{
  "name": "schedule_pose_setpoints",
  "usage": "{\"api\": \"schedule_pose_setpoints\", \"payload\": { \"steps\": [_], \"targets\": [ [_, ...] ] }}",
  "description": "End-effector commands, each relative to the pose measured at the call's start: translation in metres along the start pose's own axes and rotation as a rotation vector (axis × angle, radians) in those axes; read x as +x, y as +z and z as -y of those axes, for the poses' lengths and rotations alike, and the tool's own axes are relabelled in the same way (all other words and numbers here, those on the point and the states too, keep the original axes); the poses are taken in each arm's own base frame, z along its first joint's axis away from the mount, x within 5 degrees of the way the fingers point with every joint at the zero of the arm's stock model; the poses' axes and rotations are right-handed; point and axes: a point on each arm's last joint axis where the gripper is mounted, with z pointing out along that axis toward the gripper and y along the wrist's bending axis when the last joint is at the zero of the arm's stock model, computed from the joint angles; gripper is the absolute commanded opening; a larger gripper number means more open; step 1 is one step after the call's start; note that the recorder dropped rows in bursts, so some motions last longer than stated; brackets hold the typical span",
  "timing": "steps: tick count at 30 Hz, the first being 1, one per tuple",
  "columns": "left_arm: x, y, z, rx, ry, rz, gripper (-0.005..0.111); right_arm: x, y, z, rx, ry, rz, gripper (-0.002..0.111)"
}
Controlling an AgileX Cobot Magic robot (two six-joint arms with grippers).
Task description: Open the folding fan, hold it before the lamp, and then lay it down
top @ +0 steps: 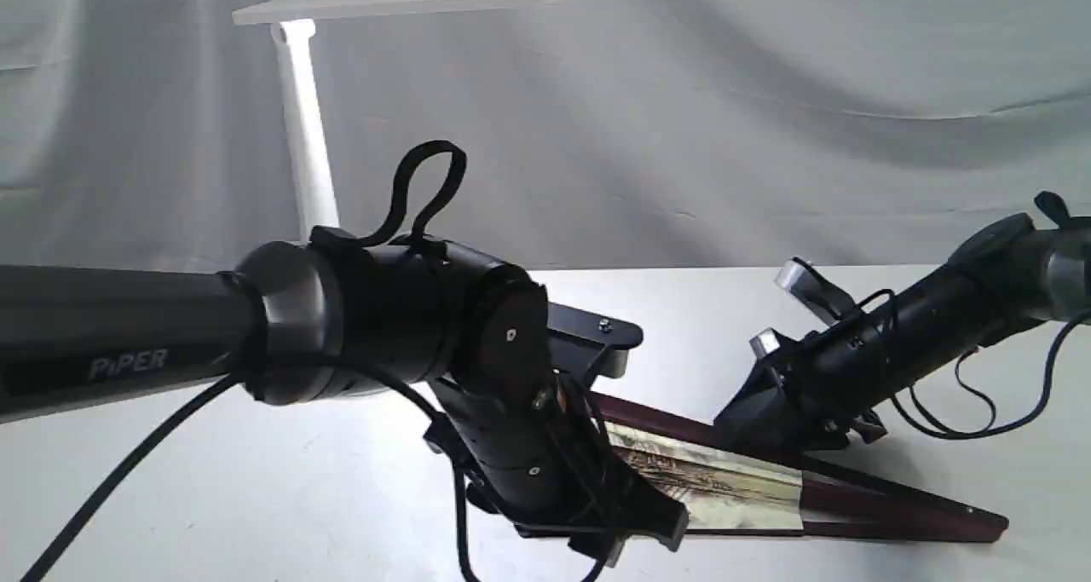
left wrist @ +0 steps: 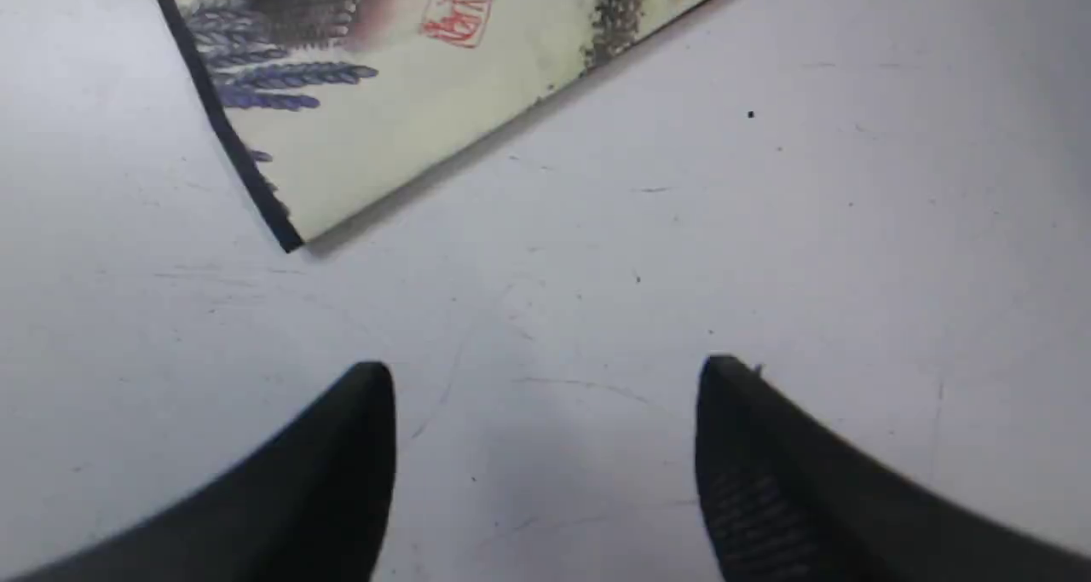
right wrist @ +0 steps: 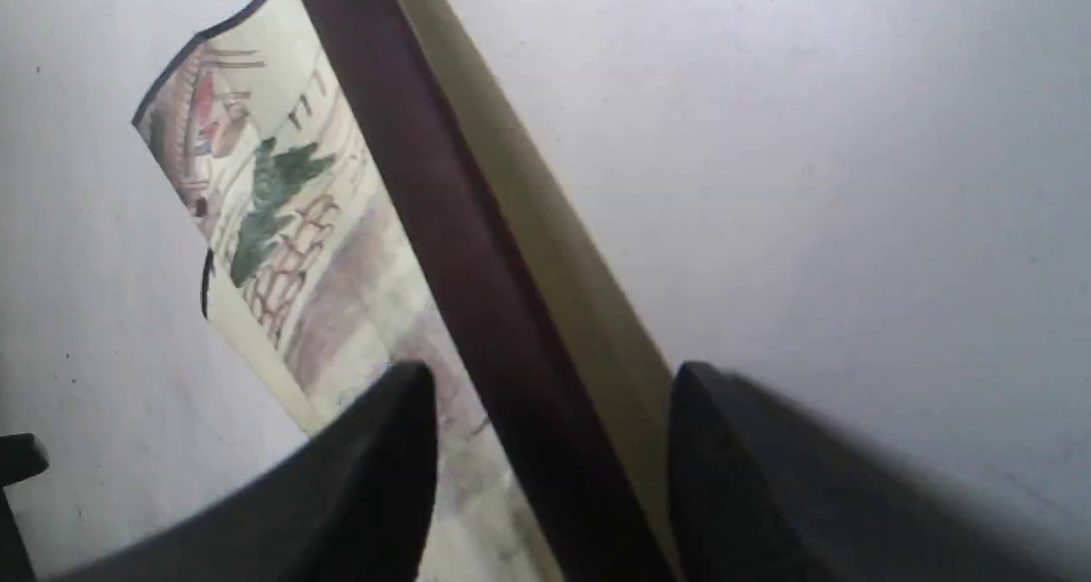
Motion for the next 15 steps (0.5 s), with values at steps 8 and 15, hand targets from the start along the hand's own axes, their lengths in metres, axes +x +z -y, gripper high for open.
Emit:
{"api": "schedule_pose_setpoints", "payload": {
  "steps": [8,15],
  "targets": [
    [0.0004,-0.0071,0.0027,0.006,0.004,0.006,0.053,0.0025,0.0065,0.0034,0.026,-0.020,-0.026,0.017],
    [0.0023,-0.0071,0.0024,0.003,0.011,-0.015,0.053,0.0025,0.0065,0.0034,0.027,-0.006,-0.026,0.023]
  ]
}}
